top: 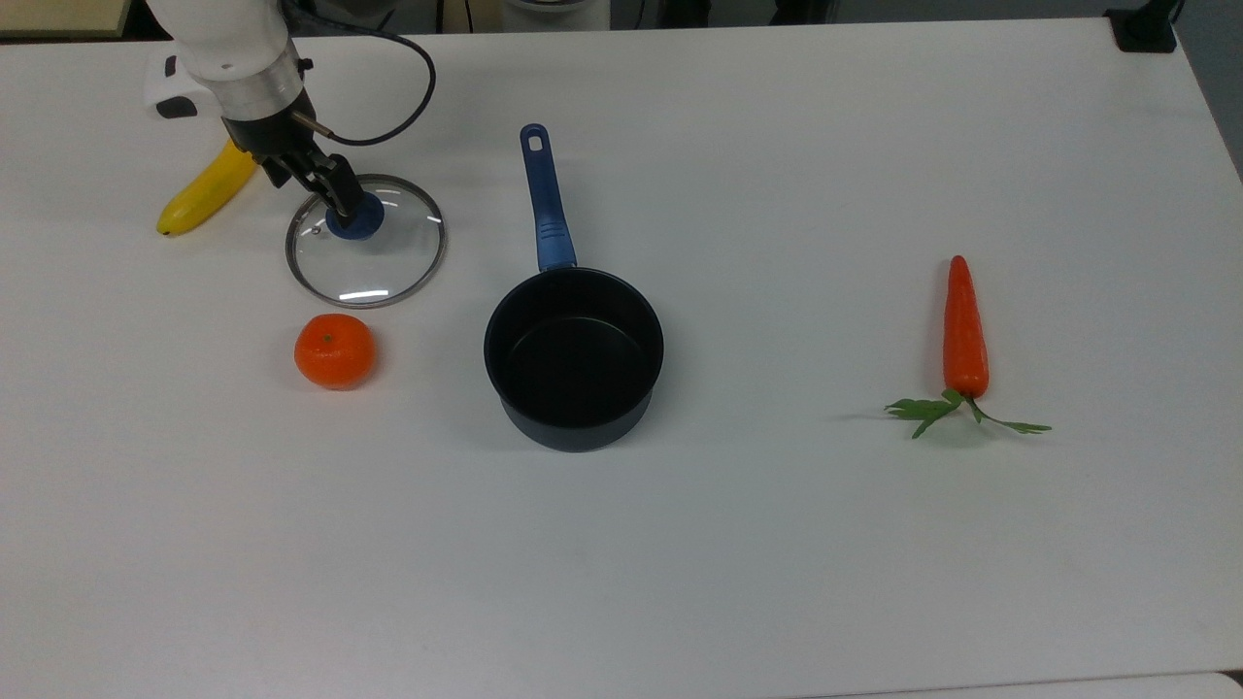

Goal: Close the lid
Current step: 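Move the gripper over the glass lid and lower onto the blue knob, then close the gripper on the blue knob of the glass lid, then lift the glass lid and carry it over the black saucepan, then lower the glass lid onto the saucepan rim and open the gripper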

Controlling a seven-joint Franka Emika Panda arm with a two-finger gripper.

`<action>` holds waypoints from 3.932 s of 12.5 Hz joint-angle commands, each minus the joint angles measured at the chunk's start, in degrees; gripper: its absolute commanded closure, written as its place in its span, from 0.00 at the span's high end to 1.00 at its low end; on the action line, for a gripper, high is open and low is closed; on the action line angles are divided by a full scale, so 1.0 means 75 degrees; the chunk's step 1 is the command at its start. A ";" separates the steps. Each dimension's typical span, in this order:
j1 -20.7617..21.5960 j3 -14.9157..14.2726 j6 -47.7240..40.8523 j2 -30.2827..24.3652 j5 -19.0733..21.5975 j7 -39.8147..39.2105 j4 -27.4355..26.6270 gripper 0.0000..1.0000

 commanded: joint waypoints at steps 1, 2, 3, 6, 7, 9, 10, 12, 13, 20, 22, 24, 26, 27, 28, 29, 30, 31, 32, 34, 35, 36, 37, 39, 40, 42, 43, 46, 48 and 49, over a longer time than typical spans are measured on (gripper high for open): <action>0.0264 -0.0025 0.0255 0.0016 0.0115 0.0177 -0.0217 0.98; 0.0392 -0.0025 0.0290 0.0109 0.0115 0.0456 -0.0205 0.98; 0.0440 -0.0025 0.0302 0.0192 0.0115 0.0551 -0.0193 0.98; 0.0476 -0.0025 0.0524 0.0192 0.0115 0.0564 -0.0217 0.80; 0.0464 -0.0025 0.0525 0.0192 0.0115 0.0564 -0.0217 0.73; 0.0476 -0.0025 0.0513 0.0192 0.0115 0.0564 -0.0217 0.61; 0.0464 -0.0025 0.0513 0.0181 0.0115 0.0564 -0.0205 0.55; 0.0464 -0.0025 0.0455 0.0157 0.0115 0.0564 -0.0182 0.49; 0.0441 -0.0025 0.0431 0.0122 0.0115 0.0564 -0.0147 0.46; 0.0358 -0.0025 -0.1078 0.0122 0.0524 0.0587 0.0953 0.46; 0.0393 -0.0025 -0.1594 0.0180 0.0549 0.0890 0.1386 0.46; 0.0452 0.0033 -0.1992 0.0286 0.0630 0.1312 0.1913 0.46; 0.0743 0.0057 -0.2519 0.0438 0.0899 0.1815 0.2685 0.46; 0.0850 0.0057 -0.2673 0.0497 0.0981 0.2050 0.2922 0.46; 0.0990 0.0057 -0.2709 0.0520 0.1005 0.2273 0.3086 0.46; 0.1189 0.0057 -0.2675 0.0567 0.1040 0.2460 0.3111 0.46; 0.1388 0.0057 -0.2675 0.0707 0.1041 0.2660 0.3355 0.46; 0.1587 0.0057 -0.2686 0.0917 0.1018 0.2928 0.3624 0.46; 0.1728 0.0057 -0.2686 0.1023 0.1006 0.3117 0.3778 0.46; 0.2114 0.0057 -0.2605 0.1164 0.0971 0.3352 0.3815 0.46; 0.2302 0.0045 -0.2593 0.1258 0.0959 0.3423 0.3861 0.46; 0.2548 0.0045 -0.2581 0.1363 0.0901 0.3562 0.3943 0.46; 0.2689 0.0045 -0.2581 0.1515 0.0889 0.3668 0.4141 0.46; 0.2854 0.0033 -0.2581 0.1843 0.0865 0.3716 0.4504 0.46; 0.2924 0.0033 -0.2581 0.1996 0.0865 0.3716 0.4703 0.46; 0.3064 0.0033 -0.2546 0.2114 0.0783 0.3728 0.4881 0.46; 0.3100 0.0022 -0.2557 0.2161 0.0783 0.3728 0.4951 0.46; 0.3217 0.0010 -0.2173 0.2278 0.0504 0.3914 0.5033 0.46; 0.3241 -0.0014 -0.1984 0.2419 0.0385 0.4009 0.5080 0.46; 0.3241 -0.0014 -0.1925 0.2419 0.0385 0.4021 0.5080 0.46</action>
